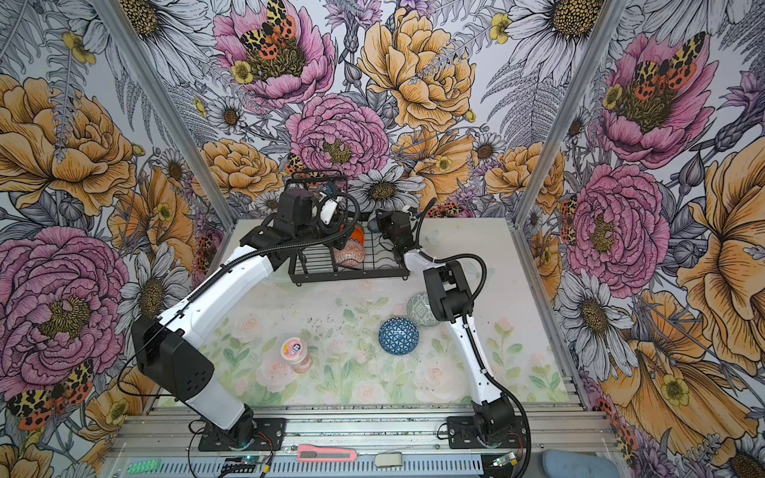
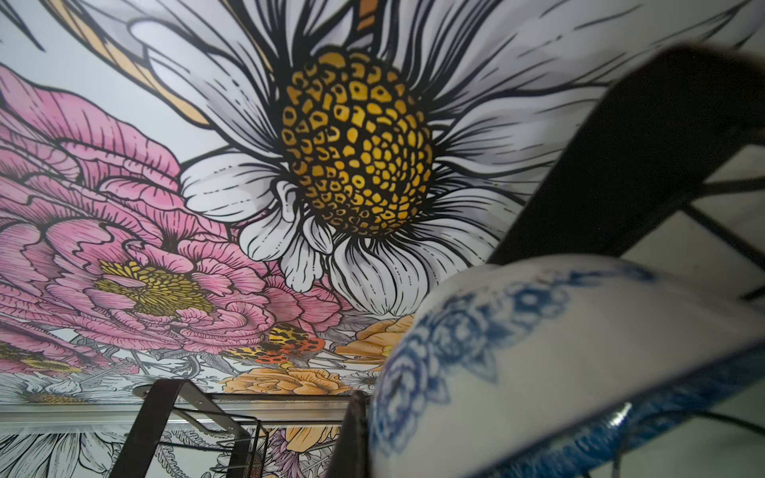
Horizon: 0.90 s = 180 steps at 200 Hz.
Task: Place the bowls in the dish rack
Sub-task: 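Lower the blue-rose bowl into the rack slot beyond the orange bowl with the right gripper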
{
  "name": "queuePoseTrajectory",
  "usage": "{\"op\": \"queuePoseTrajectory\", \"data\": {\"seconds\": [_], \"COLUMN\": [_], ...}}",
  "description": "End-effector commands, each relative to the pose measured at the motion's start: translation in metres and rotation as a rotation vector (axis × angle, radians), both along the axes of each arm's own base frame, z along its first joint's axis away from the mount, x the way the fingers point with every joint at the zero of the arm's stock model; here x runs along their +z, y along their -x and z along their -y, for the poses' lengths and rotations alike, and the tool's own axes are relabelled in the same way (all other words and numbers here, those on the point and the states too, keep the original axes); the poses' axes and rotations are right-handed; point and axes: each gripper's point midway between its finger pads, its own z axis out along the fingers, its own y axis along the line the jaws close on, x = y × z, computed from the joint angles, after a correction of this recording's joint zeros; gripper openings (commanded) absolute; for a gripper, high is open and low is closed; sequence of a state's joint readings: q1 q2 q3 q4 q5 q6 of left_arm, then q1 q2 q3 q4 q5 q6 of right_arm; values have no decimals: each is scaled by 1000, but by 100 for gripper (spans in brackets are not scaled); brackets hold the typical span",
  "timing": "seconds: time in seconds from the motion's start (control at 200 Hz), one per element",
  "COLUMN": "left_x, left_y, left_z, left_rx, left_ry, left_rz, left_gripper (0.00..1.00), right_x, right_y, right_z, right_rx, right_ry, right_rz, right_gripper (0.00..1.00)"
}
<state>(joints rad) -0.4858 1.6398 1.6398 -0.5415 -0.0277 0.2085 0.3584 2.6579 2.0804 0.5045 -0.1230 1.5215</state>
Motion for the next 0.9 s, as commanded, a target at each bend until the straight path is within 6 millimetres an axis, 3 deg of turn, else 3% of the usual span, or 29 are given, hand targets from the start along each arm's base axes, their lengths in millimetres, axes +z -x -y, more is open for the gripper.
{"op": "queuePoseTrajectory", "data": {"seconds": [0.0, 0.21, 0.67, 0.896], "left_x": [10, 10, 13, 12], "left_y": [-1, 0, 10, 15], "left_z": [1, 3, 12, 14], "left_rx": [-6, -10, -34, -42], "left_ry": [47, 50, 57, 55], "left_rz": [19, 21, 24, 23], "left_gripper": [99, 99, 99, 99], "right_x": [27, 25, -6, -8], "right_y": [5, 6, 17, 20], "right_z": [-5, -3, -1, 2], "right_rx": [11, 11, -10, -17], "right_ry": [-33, -34, -1, 22], "right_rz": [46, 17, -164, -212], "right_gripper": [0, 0, 1, 4]}}
